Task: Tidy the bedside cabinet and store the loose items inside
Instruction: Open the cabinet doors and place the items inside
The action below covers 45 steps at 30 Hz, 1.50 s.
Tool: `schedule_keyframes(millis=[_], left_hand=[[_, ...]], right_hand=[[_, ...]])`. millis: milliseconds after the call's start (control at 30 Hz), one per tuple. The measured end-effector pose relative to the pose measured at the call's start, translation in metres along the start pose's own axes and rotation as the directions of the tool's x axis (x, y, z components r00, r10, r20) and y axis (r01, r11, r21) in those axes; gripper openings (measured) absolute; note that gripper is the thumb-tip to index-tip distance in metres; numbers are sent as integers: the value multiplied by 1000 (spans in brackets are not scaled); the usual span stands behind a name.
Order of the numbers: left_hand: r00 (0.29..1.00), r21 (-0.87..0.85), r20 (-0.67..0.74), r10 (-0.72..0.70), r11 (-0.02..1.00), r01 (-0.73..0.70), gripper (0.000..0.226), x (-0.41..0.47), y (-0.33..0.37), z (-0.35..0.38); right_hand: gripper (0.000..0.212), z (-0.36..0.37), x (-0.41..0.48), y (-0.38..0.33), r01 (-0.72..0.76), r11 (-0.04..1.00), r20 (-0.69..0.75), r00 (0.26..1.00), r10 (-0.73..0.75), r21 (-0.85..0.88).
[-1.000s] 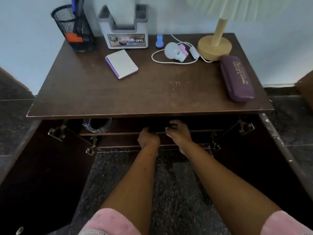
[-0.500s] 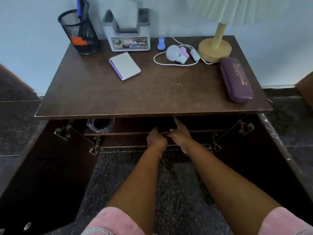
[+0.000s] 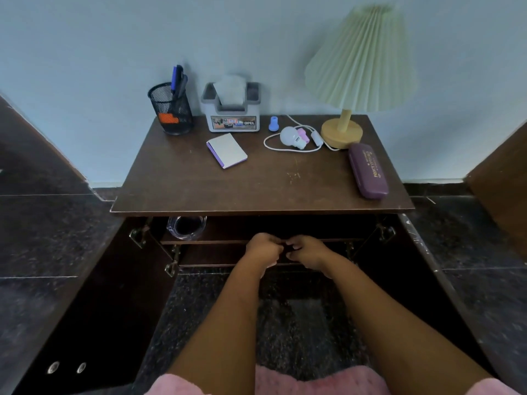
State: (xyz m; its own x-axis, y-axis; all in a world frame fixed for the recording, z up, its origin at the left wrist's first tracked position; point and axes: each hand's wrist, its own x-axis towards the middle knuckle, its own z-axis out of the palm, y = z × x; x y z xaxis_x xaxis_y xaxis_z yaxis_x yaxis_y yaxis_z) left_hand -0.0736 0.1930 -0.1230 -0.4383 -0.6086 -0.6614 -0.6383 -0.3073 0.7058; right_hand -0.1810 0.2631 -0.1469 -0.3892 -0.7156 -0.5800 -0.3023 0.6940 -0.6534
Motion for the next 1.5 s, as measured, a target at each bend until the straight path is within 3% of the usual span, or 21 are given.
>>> schedule_keyframes(millis=[100, 233, 333, 400, 500, 600, 667, 900, 1000, 1300, 1500], left_hand=[[999, -199, 47, -24, 980, 33, 11, -28, 29, -7], [991, -488, -40, 126, 863, -129, 15, -48, 61, -19], [977, -636, -133, 169, 742, -214, 16, -47, 80, -23], [977, -705, -140, 160, 677, -212, 19, -40, 91, -23], [978, -774, -119, 174, 600, -201, 24, -25, 106, -21], [979, -830, -116, 170, 525, -189, 27, -8, 113, -21], [983, -860, -94, 155, 486, -159, 28, 2, 112, -22], [992, -929, -39, 121, 362, -80, 30, 25, 100, -24], [992, -943, -30, 125, 325, -69, 28, 27, 100, -26], [995, -931, 31, 95, 365, -6, 23, 13, 100, -30], [999, -940, 3, 45, 340, -13, 17, 11, 94, -39]], right_hand=[[30, -7, -16, -17, 71, 997, -19, 997, -71, -13], [14, -19, -36, -43, 179, 979, -51, 983, -175, 99], [11, -32, -38, -61, 310, 941, -197, 939, -281, 136], [13, -41, -33, -71, 381, 916, -367, 875, -315, 123], [26, -51, -14, -81, 408, 911, -571, 736, -364, -56], [34, -60, 19, -89, 366, 908, -681, 614, -400, -203], [43, -65, 46, -92, 311, 905, -700, 575, -423, -291], [68, -89, 119, -116, 126, 901, -718, 562, -409, -415], [65, -96, 129, -118, 68, 904, -712, 592, -376, -421], [58, -90, 113, -116, 163, 860, -686, 540, -488, -483], [58, -87, 107, -109, 233, 856, -656, 560, -506, -462]])
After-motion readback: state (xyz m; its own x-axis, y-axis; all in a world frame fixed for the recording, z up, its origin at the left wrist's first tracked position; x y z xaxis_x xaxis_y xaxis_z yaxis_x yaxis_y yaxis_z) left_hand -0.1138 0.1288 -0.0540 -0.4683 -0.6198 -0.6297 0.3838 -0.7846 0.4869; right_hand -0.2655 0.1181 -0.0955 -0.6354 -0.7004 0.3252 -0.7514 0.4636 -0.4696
